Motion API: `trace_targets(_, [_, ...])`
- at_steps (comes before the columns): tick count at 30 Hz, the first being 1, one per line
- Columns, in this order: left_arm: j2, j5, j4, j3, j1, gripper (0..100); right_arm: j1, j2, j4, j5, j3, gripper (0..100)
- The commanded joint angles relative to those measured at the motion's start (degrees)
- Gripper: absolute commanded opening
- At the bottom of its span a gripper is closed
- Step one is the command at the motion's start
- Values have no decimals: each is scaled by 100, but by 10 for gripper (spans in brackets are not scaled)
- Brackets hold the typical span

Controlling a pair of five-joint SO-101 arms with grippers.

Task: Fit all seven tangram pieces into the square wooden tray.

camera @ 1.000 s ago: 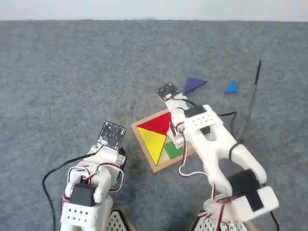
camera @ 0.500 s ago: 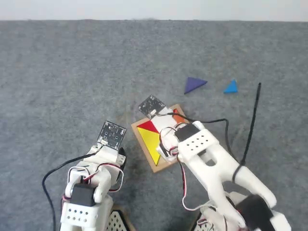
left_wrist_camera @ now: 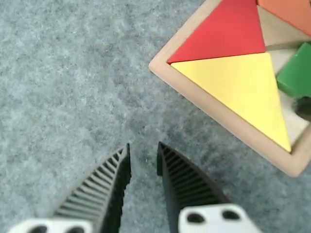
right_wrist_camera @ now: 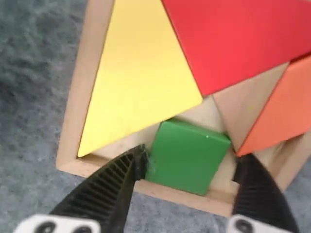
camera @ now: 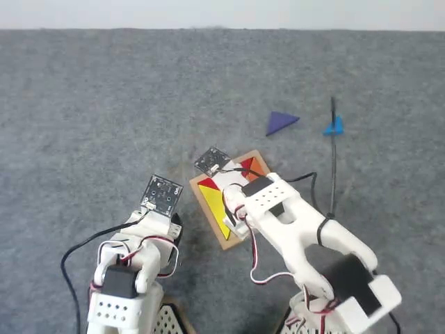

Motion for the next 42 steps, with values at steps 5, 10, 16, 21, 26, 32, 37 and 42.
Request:
trace_targets(5, [-9,35,26,-40,9,88,13,127,75,-360,-132,9])
trace_targets(10, [-9,35,26,-40,9,88,127,-92,171,-492,-237,9])
trace_targets(16, [-9,35,26,-40,9,88,532,-1068,804,-1187,-360,11])
trace_targets(21, [-9,35,26,-40,9,88,497,-1402,989,-2541,-316,13])
trace_targets(26, [-9,35,26,-40,9,88,303,-1112,637,-3455,-334,14])
trace_targets(32, [-9,35,26,-40,9,88,119,-769,391,-3974,-360,52])
trace_targets(37, [-9,35,26,-40,9,88,119,-769,374,-3974,-360,65])
trace_targets(42, [-9,35,26,-40,9,88,110,-760,330,-3965,-360,262])
